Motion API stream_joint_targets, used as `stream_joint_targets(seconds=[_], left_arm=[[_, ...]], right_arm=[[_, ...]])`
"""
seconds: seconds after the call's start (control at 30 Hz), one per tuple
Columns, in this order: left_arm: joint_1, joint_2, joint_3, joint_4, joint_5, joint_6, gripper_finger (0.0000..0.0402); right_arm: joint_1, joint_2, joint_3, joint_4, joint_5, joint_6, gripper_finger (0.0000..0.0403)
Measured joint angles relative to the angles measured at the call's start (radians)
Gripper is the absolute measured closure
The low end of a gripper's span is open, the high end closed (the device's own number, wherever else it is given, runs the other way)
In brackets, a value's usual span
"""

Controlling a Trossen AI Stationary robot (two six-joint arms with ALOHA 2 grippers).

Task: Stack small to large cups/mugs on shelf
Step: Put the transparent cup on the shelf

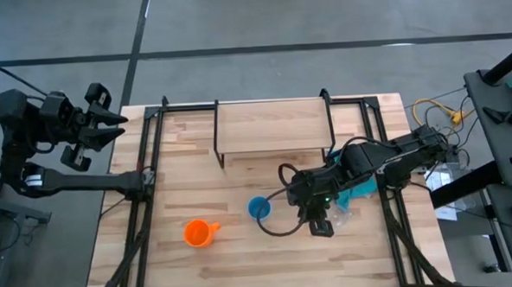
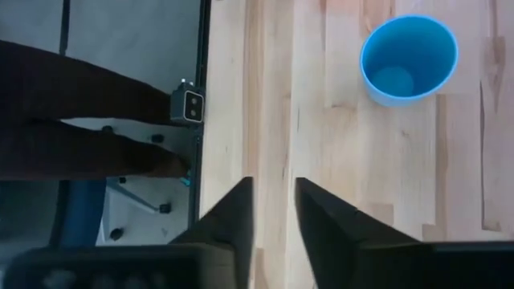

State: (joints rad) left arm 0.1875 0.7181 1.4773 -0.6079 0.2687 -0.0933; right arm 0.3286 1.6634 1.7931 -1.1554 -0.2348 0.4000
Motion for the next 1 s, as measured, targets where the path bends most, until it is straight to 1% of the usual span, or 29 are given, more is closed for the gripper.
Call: stream_joint_targets(seconds=[0.2, 0.33, 0.47, 0.9, 1.0], left_arm=[[0.000, -0.001, 0.000, 0.000, 0.000, 0.000, 0.0302], [0.000, -0.001, 0.000, 0.000, 0.000, 0.000, 0.0302], [0.000, -0.001, 0.000, 0.000, 0.000, 0.000, 0.0302], [0.000, -0.001, 0.000, 0.000, 0.000, 0.000, 0.0302], [0.000, -0.001, 0.000, 0.000, 0.000, 0.000, 0.0302]], right_arm=[[0.000, 0.000, 0.000, -0.021, 0.000, -0.007, 0.0230], [0.000, 0.000, 0.000, -0.021, 0.000, -0.006, 0.0199], [0.000, 0.000, 0.000, -0.015, 0.000, -0.006, 0.0191], [0.000, 0.000, 0.000, -0.007, 0.000, -0.006, 0.0191], [0.000, 0.000, -0.002, 0.020, 0.001, -0.007, 0.0192]])
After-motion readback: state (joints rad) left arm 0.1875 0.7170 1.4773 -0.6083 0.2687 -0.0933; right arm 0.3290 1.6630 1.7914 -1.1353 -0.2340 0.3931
